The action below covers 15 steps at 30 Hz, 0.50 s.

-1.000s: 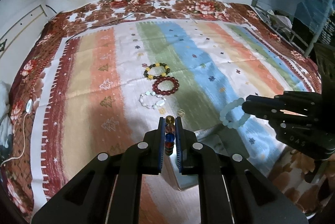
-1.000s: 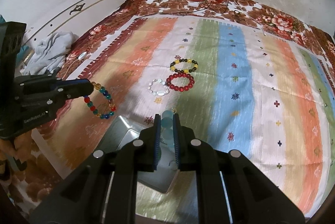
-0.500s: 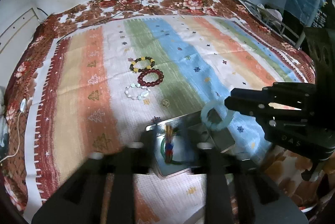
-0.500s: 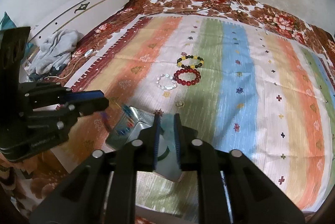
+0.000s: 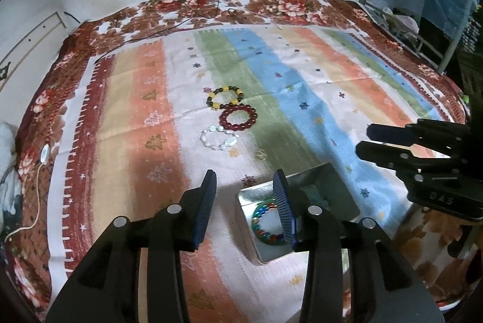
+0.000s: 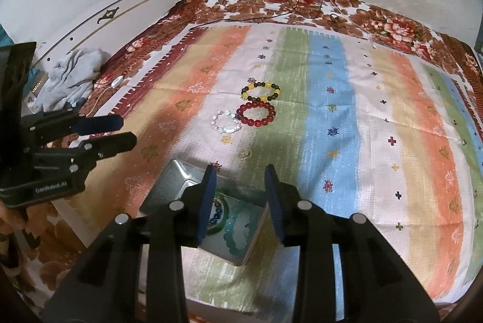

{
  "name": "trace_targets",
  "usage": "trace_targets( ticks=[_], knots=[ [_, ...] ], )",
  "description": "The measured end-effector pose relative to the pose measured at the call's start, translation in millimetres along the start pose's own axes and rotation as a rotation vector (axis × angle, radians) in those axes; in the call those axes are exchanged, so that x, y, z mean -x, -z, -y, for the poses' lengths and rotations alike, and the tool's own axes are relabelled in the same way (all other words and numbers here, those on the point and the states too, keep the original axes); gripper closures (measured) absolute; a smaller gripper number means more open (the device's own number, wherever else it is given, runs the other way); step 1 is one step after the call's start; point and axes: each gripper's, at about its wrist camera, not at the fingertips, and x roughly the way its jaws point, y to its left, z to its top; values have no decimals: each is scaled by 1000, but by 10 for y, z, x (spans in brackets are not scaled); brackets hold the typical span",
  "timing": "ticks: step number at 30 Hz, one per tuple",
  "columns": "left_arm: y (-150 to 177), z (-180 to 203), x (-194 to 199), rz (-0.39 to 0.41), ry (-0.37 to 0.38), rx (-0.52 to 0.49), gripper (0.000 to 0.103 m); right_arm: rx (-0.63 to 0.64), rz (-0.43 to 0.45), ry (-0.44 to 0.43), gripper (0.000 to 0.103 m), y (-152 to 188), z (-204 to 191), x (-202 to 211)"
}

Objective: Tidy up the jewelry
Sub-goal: 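Open the left gripper over the tin while the right gripper releases its bracelet there, then move both open grippers toward the white bead and yellow-black bracelets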

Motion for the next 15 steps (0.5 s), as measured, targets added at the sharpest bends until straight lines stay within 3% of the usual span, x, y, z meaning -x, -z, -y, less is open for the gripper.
trace_targets(
  ticks=[15],
  knots=[
    [-206, -223, -312, -45, -22, 0, 64, -5, -17, -1, 68, -253, 146, -262]
  ],
)
